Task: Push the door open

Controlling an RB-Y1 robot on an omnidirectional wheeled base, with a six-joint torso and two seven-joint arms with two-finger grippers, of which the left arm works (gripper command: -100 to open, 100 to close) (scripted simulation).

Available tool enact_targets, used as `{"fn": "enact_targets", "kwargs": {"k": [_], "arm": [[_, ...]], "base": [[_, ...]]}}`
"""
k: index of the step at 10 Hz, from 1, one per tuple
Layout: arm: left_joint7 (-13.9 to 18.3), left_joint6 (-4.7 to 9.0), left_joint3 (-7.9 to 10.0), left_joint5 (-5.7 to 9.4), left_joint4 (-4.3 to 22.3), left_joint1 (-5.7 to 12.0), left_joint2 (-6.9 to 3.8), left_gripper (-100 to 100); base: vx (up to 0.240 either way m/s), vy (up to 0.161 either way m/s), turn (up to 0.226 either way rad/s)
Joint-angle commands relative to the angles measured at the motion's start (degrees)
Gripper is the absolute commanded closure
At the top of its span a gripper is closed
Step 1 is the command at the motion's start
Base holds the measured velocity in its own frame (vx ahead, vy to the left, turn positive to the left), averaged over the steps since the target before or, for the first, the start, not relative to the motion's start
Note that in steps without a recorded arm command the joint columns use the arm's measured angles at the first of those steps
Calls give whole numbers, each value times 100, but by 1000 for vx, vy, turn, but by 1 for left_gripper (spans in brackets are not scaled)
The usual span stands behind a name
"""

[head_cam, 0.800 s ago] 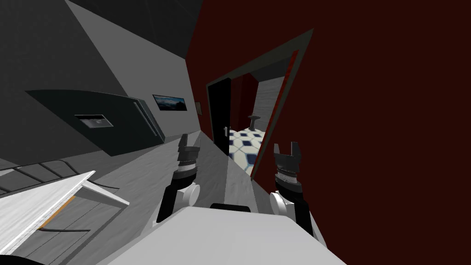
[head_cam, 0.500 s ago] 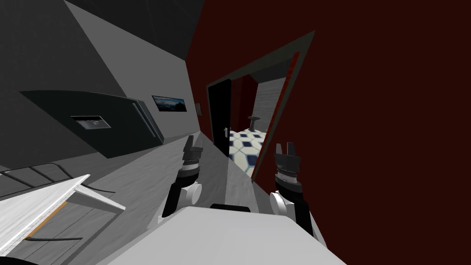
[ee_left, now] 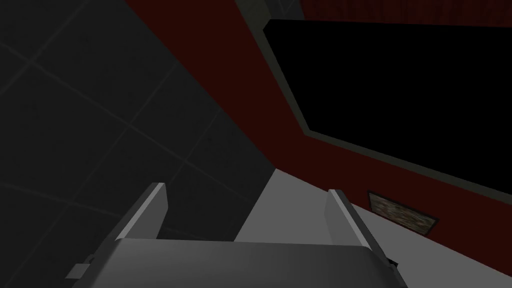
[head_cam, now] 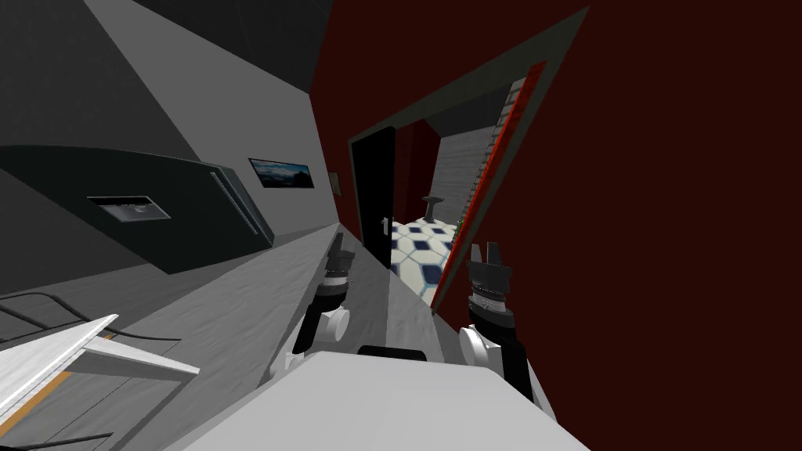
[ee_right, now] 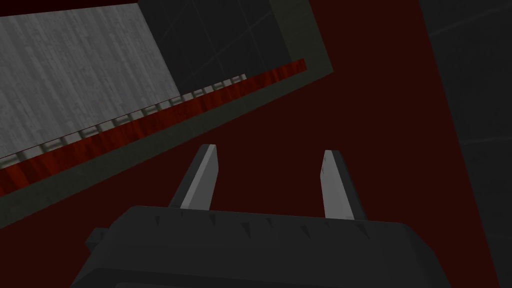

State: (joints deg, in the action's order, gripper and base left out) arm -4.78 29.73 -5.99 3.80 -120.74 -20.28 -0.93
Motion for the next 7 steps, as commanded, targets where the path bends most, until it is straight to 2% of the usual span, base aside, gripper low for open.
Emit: {"fn": "enact_targets", "kwargs": {"k": [1, 2, 7], "arm": [[67, -9, -38, -23, 159, 88, -49, -100], [133, -17, -83, -53, 362, 209, -97, -100], [319, -39, -209, -137, 934, 550, -207, -100]], "base": [[91, 70, -16], [118, 89, -31], [96, 76, -23]]}}
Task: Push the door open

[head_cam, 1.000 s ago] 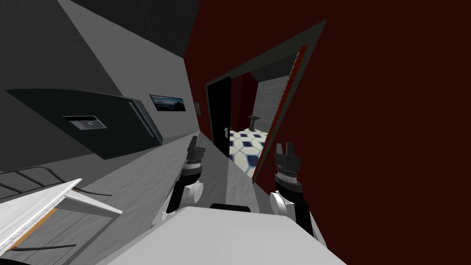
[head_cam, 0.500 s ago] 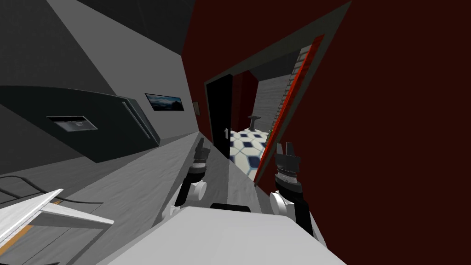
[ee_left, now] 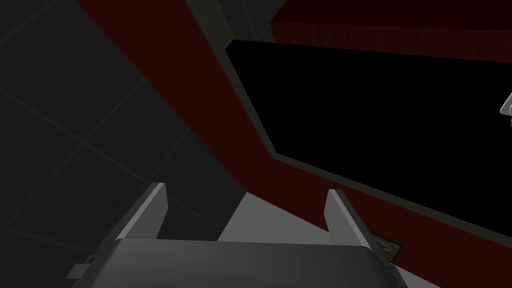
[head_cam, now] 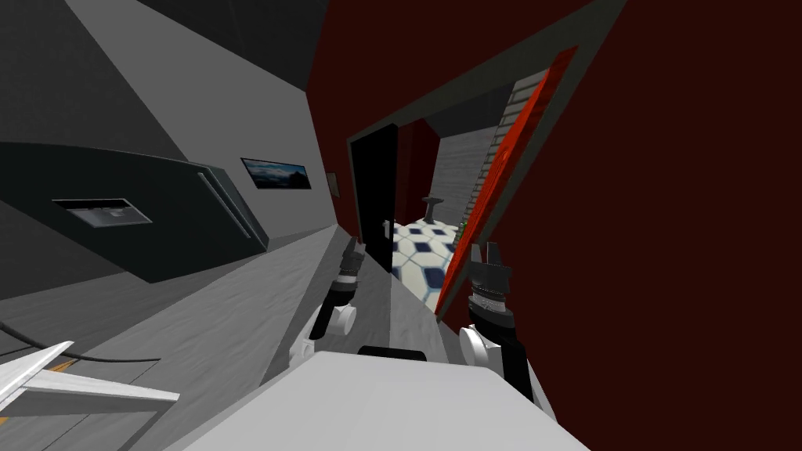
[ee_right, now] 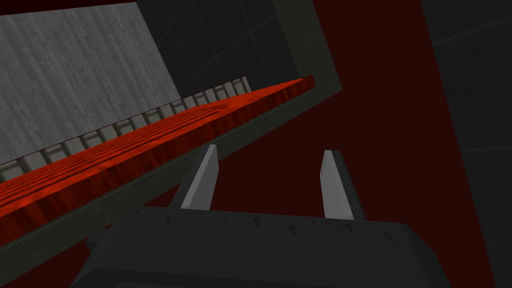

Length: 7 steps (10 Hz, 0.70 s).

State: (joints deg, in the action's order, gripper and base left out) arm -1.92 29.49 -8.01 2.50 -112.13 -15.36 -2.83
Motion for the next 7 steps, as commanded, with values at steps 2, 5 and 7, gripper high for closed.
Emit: {"fn": "enact_targets", "kwargs": {"k": [2, 5, 7], "arm": [[113, -25, -60, -42, 315, 202, -59, -100], [240, -40, -146, -99, 706, 435, -111, -100], [325, -50, -203, -138, 968, 591, -146, -100]], "base": [[98, 75, -20], [93, 84, -23], [104, 82, -22]]}}
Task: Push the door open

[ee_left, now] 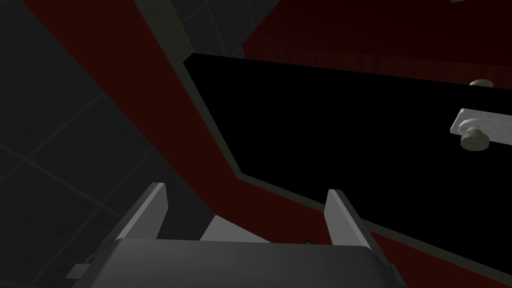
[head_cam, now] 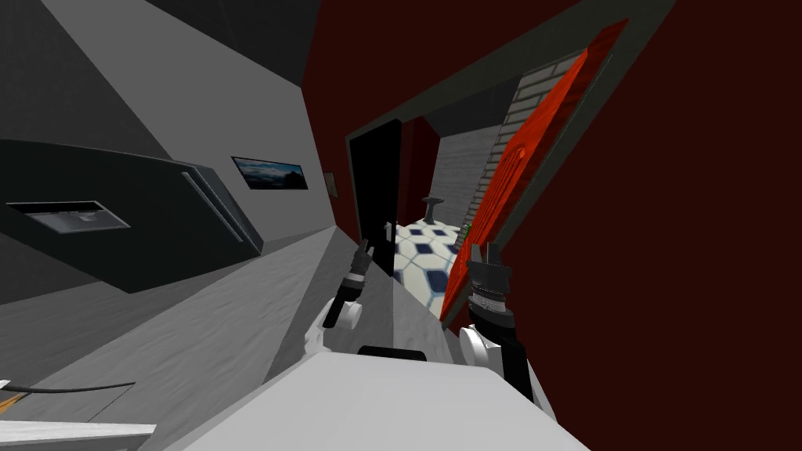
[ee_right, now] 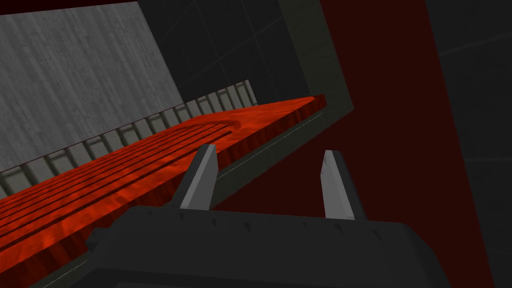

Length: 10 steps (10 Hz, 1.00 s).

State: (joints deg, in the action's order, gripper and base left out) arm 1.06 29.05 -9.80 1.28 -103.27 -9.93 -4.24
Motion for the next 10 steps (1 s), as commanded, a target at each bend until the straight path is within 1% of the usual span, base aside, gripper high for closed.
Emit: {"fn": "enact_targets", "kwargs": {"k": [1, 10], "arm": [[72, -11, -54, -36, 220, 130, -18, -100], [485, -61, -333, -221, 1487, 884, -114, -100]], "base": [[94, 88, -27], [90, 88, -26]]}}
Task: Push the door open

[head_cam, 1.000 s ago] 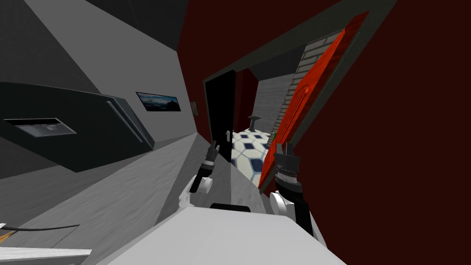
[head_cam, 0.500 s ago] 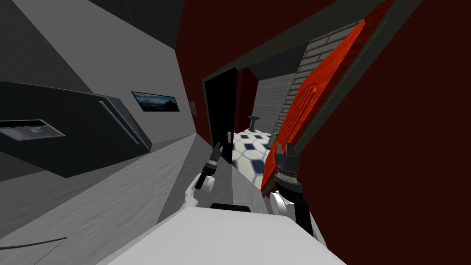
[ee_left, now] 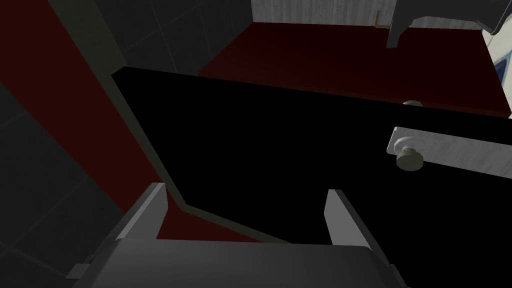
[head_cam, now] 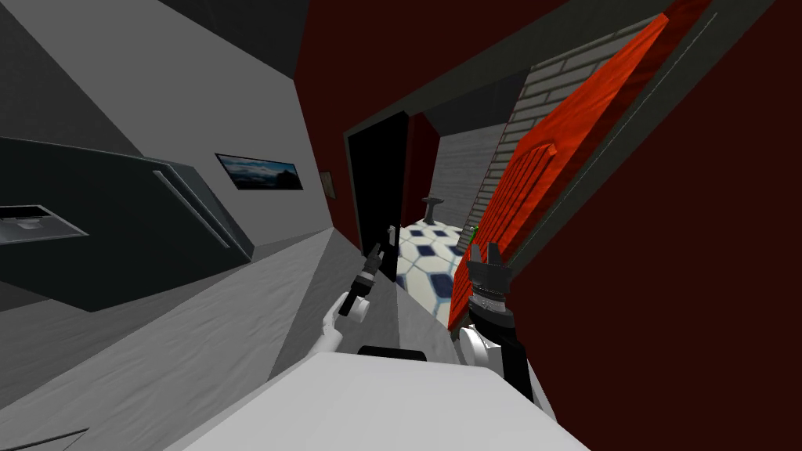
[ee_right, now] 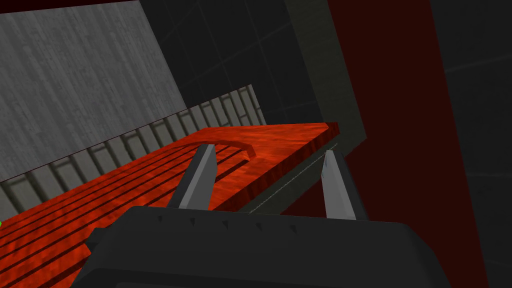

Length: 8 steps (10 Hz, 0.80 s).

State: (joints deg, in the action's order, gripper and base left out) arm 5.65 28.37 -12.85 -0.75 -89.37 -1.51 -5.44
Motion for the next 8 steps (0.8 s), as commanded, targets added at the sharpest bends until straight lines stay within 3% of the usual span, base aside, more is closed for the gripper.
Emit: {"fn": "enact_targets", "kwargs": {"k": [1, 8], "arm": [[73, 1, -59, -39, 240, 127, -1, -100], [396, -37, -277, -185, 1232, 718, -22, -100]], "base": [[114, 77, -27], [89, 96, -25]]}}
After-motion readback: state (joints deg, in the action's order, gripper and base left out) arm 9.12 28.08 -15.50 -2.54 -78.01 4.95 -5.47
